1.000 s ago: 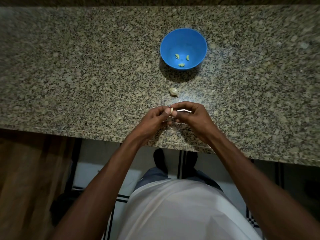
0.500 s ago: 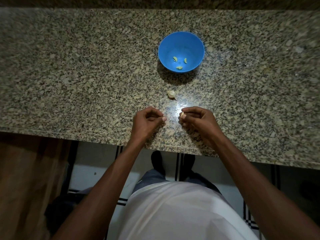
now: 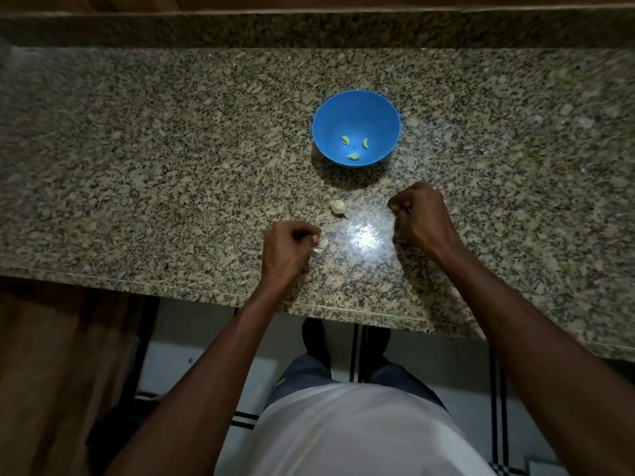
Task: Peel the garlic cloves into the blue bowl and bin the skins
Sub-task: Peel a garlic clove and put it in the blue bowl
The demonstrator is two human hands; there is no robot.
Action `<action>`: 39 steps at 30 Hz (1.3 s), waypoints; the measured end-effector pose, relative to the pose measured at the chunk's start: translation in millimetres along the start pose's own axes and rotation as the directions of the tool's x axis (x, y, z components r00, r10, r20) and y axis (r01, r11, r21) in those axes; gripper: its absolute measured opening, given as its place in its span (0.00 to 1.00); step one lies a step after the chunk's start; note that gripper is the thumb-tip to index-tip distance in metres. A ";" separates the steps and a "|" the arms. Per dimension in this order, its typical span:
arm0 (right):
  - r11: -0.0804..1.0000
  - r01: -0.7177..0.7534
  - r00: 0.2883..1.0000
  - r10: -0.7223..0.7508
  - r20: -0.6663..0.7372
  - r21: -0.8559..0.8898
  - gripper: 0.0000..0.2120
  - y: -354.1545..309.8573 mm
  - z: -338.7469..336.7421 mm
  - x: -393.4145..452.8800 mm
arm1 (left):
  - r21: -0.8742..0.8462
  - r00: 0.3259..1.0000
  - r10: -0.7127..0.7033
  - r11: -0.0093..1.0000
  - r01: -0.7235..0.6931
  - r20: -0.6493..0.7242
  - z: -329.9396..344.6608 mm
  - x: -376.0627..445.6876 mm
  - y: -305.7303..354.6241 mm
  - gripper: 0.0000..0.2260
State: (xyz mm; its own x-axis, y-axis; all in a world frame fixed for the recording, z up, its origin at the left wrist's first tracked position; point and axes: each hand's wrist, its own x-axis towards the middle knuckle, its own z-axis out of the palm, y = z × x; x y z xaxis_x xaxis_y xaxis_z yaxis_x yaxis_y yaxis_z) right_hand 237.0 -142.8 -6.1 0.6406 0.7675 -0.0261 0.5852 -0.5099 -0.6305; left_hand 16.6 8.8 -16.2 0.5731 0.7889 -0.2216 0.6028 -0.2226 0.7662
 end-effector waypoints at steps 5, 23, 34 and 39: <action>0.997 0.026 0.998 -0.030 -0.059 -0.066 0.09 1.0 8.7 3.5 | -0.012 0.992 -0.033 0.999 0.031 -0.124 -1.2 2.3 0.6 0.09; 0.982 -0.144 0.985 0.154 -0.080 0.119 0.08 -56.7 46.1 25.5 | 0.225 0.944 0.321 0.917 -0.331 0.078 -7.8 84.5 7.9 0.23; 0.985 -0.160 0.967 0.169 -0.191 0.064 0.14 -80.2 46.6 -35.6 | 0.281 0.713 0.556 0.668 -0.689 0.426 -11.4 26.0 -30.6 0.23; 0.989 -0.134 0.990 0.130 -0.056 -0.061 0.08 -75.9 66.8 -45.9 | 0.241 0.830 0.507 0.797 -0.554 0.234 -25.4 36.1 -23.0 0.24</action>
State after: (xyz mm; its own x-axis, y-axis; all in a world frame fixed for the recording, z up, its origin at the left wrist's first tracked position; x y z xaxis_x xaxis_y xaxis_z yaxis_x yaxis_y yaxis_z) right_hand 130.0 -113.4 -8.9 0.7382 0.6715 -0.0647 0.5236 -0.6308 -0.5727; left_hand 9.4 56.9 -26.5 0.9109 0.4078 0.0630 0.2964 -0.7529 0.5875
